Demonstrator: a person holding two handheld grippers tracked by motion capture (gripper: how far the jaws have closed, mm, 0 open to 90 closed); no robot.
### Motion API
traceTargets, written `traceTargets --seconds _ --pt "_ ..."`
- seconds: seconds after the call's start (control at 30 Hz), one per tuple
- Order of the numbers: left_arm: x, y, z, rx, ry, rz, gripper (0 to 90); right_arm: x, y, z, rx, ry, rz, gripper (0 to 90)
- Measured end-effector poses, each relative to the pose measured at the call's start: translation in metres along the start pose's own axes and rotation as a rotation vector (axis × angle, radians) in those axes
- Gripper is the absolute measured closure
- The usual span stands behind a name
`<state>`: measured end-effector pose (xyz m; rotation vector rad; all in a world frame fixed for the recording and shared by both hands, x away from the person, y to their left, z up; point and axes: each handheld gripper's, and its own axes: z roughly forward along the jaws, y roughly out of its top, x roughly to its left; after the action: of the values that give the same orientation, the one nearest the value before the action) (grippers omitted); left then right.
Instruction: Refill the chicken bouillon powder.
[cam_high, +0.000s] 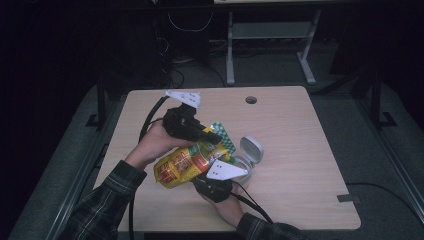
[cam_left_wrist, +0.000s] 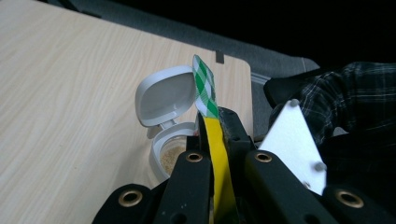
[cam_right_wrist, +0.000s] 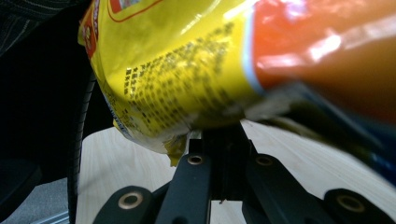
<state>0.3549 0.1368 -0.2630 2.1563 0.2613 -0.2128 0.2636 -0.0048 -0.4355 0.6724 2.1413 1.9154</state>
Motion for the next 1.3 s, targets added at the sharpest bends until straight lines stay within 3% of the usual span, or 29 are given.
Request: traceTargets --seconds 0.2,0.6,0.73,0.93,1.3 --pt "-0.001 -0.021 -0.024 -0.073 -0.009 0.023 90.0 -0.004 -0.002 0.000 0.010 -0.013 0.015 89.9" --pt "0.011 -0.065 -0.060 -0.208 0.047 0.012 90.0 -0.004 0.000 -0.003 0.000 -0.029 0.001 89.9" --pt "0.020 -0.079 -0.064 -0.259 0.067 -0.001 90.0 -0.004 0.000 -0.004 0.004 -0.028 -0.002 89.9" --pt "0.031 -0.096 -0.064 -0.314 0.129 -0.007 89.9 -0.004 0.000 -0.005 0.023 -0.025 0.008 89.8" --pt "0.044 -0.129 -0.051 -0.369 0.188 0.008 89.8 -0.003 0.003 -0.012 0.064 -0.034 -0.014 89.8"
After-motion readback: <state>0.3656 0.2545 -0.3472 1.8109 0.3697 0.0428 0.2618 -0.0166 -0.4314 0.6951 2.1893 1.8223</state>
